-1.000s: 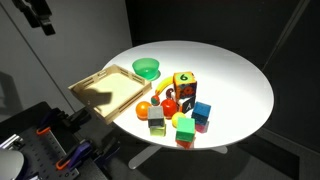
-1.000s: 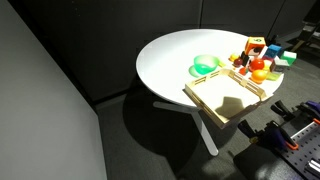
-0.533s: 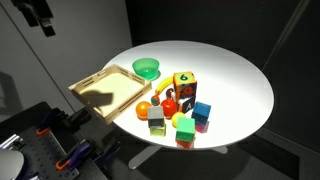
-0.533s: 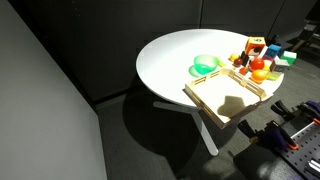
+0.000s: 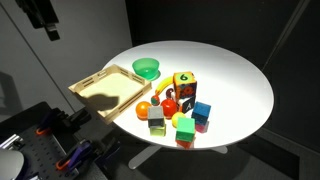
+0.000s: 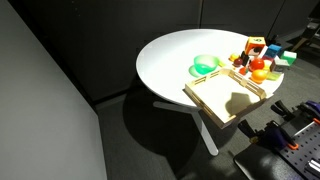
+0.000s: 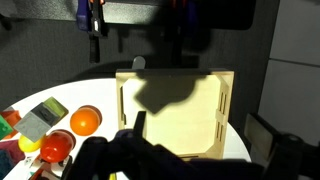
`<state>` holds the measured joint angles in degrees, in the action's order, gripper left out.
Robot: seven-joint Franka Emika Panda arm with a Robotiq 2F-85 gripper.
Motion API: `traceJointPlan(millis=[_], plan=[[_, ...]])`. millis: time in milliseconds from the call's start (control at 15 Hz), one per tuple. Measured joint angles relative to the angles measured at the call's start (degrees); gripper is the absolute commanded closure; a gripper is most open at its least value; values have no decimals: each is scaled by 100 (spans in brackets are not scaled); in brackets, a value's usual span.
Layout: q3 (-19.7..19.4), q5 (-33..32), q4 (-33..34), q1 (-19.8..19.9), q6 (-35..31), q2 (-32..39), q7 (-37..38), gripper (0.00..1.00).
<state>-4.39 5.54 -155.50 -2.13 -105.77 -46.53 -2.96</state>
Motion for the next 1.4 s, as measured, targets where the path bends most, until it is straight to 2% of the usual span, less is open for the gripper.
traceJointPlan(millis=[600,1400], plan=[[-393,-31,158,454,0,300,-302,0],[-473,-772,464,1148,-5,635,-300,0]])
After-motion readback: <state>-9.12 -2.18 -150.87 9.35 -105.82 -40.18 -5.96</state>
